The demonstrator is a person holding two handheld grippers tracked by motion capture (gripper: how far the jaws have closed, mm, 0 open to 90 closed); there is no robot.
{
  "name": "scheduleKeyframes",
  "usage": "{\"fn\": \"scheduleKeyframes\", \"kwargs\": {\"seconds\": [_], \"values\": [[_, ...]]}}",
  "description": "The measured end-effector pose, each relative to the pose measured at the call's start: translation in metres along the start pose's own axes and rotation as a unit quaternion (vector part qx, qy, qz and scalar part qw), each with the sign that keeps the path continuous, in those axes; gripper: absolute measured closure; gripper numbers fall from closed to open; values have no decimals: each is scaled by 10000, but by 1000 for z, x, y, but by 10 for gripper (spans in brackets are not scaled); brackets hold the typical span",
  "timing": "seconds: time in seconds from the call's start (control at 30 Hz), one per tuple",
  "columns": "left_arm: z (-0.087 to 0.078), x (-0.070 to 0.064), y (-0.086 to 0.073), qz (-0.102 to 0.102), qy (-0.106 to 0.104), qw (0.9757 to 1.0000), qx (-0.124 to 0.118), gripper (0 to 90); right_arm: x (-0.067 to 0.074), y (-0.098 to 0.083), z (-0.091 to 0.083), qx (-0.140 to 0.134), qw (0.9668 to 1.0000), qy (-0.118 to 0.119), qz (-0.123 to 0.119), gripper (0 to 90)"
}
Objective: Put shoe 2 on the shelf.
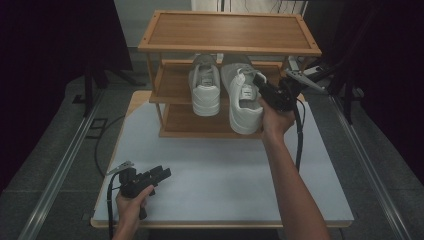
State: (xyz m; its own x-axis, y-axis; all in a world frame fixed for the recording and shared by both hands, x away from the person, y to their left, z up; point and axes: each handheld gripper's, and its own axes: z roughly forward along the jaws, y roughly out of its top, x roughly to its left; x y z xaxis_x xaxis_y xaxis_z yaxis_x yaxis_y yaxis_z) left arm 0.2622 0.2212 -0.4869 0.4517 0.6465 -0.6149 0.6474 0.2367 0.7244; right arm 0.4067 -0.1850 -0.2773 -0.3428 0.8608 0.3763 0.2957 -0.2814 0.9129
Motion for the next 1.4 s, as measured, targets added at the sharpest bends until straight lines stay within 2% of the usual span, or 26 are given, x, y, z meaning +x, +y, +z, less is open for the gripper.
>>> {"fn": "scheduleKeyframes", "kwargs": {"seconds": [0.07, 0.2, 0.27, 0.4, 0.6, 0.93, 1.03, 1.13, 1.17, 1.2, 1.23, 1.27, 1.4], "values": [[0, 0, 0, -30, 11, 10000, -13, 437, 1, 0, 10, 26, 9999, -101, 44, 830], [0, 1, 0, -25, -8, 10000, 5, 437, -1, 0, 19, 17, 9997, -193, 123, 830], [0, 1, 0, -36, -15, 10000, -11, 437, -2, 0, 26, 7, 9992, -276, 272, 830], [-1, 2, 1, -52, -8, 10000, -28, 438, -3, 0, 33, -21, 9988, -322, 379, 830], [-1, 3, 1, -43, -11, 10000, -32, 439, -4, -2, 46, -82, 9970, -382, 675, 829], [-2, 3, 2, -59, -15, 10000, -52, 439, -5, -2, 62, -74, 9952, -477, 856, 821], [-2, 3, 1, -59, -26, 10000, -58, 439, -5, -2, 64, -87, 9957, -458, 806, 816], [-2, 3, 1, -63, -33, 10000, -49, 439, -6, -2, 66, -54, 9955, -379, 867, 770], [-2, 3, 1, -59, -34, 10000, -49, 439, -7, -2, 69, -8, 9957, -233, 893, 709], [-2, 3, 1, -56, -34, 10000, -51, 439, -7, -2, 69, -8, 9957, -233, 893, 709], [-1, 2, 1, -53, -31, 10000, -56, 440, -9, -1, 72, 55, 9950, -83, 996, 658], [-1, 2, 1, -53, -31, 10000, -56, 439, -10, -1, 73, 61, 9952, -38, 980, 636], [0, 2, 1, -22, -39, 10000, -20, 439, -11, 3, 71, 79, 9950, 128, 991, 622]]}}
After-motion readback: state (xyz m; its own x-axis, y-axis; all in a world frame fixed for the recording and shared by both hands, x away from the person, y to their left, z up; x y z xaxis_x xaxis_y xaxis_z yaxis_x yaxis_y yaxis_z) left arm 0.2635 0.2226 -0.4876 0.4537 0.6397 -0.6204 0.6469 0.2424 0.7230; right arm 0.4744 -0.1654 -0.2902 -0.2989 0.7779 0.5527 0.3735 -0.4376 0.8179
